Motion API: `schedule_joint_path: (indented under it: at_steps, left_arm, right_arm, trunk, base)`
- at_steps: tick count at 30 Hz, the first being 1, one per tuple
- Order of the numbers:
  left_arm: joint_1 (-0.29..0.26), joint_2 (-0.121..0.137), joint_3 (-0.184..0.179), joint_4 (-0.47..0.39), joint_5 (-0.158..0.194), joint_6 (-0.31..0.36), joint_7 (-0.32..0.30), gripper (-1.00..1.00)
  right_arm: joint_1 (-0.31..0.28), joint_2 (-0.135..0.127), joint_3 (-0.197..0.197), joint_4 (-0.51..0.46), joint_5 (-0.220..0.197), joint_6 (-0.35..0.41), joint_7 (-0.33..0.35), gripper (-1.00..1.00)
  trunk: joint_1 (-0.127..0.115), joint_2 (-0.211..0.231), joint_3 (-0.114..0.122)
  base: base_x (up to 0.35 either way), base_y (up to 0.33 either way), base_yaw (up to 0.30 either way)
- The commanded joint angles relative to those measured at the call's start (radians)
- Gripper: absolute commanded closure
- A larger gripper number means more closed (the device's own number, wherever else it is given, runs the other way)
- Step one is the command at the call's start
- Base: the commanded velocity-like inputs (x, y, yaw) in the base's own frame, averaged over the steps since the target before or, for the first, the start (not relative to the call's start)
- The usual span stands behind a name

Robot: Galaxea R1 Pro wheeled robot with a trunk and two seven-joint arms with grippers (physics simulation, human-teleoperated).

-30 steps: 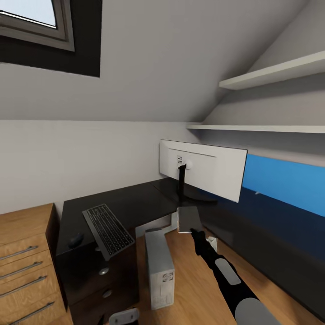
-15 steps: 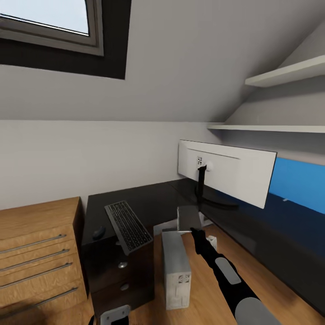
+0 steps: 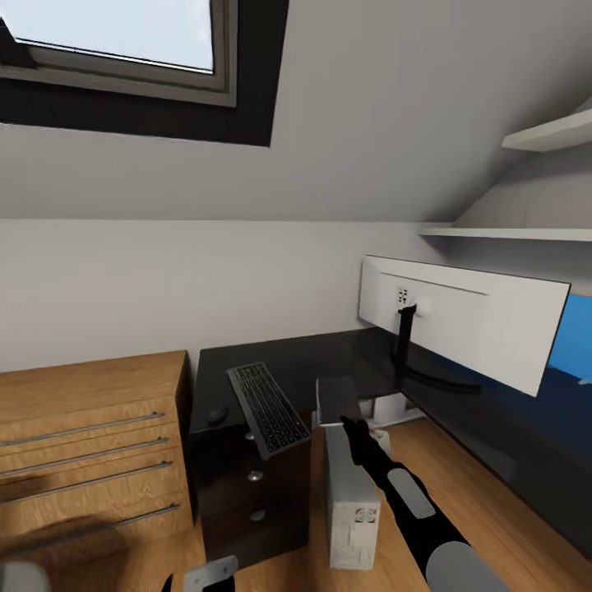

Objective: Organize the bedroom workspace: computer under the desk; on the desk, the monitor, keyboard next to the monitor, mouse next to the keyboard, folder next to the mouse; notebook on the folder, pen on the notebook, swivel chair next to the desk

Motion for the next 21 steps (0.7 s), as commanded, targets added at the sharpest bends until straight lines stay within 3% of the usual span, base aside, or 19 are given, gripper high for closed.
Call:
schedule_joint_path:
  at_steps: [1,7,14,18,19,21]
  left_arm:
    - [-0.001,0.001,-0.003,-0.001,0.010,-0.010,0.002,-1.00]
    - [-0.001,0.000,-0.004,-0.001,0.010,-0.010,0.002,-1.00]
    - [-0.001,-0.002,-0.005,-0.001,0.010,-0.010,0.002,-1.00]
    - [-0.001,-0.002,-0.005,-0.001,0.010,-0.010,0.002,-1.00]
    - [-0.001,-0.002,-0.005,0.000,0.010,-0.010,0.002,-1.00]
    - [-0.001,-0.002,-0.005,0.006,0.010,-0.010,0.002,-1.00]
  right_arm:
    - [-0.001,0.001,0.000,0.000,-0.011,0.008,0.003,1.00]
    - [-0.001,-0.002,0.048,0.000,-0.012,0.009,-0.004,1.00]
    - [-0.001,-0.009,0.069,0.000,-0.012,0.013,-0.003,1.00]
    - [-0.001,-0.036,0.072,0.000,-0.012,0.027,0.000,1.00]
    - [-0.001,-0.058,0.071,0.000,-0.015,0.037,0.001,1.00]
    - [-0.001,-0.063,0.071,0.000,-0.016,0.041,0.002,1.00]
  trunk:
    - [0.000,-0.001,-0.001]
    - [0.000,-0.001,-0.001]
    - [0.000,-0.001,-0.001]
    - [0.000,-0.001,-0.001]
    - [0.000,-0.001,-0.001]
    - [0.000,-0.001,-0.001]
  base:
    - [0.000,0.000,0.280]
    - [0.000,0.000,0.280]
    - [0.000,0.000,0.258]
    - [0.000,0.000,0.093]
    - [0.000,0.000,0.019]
    - [0.000,0.000,0.011]
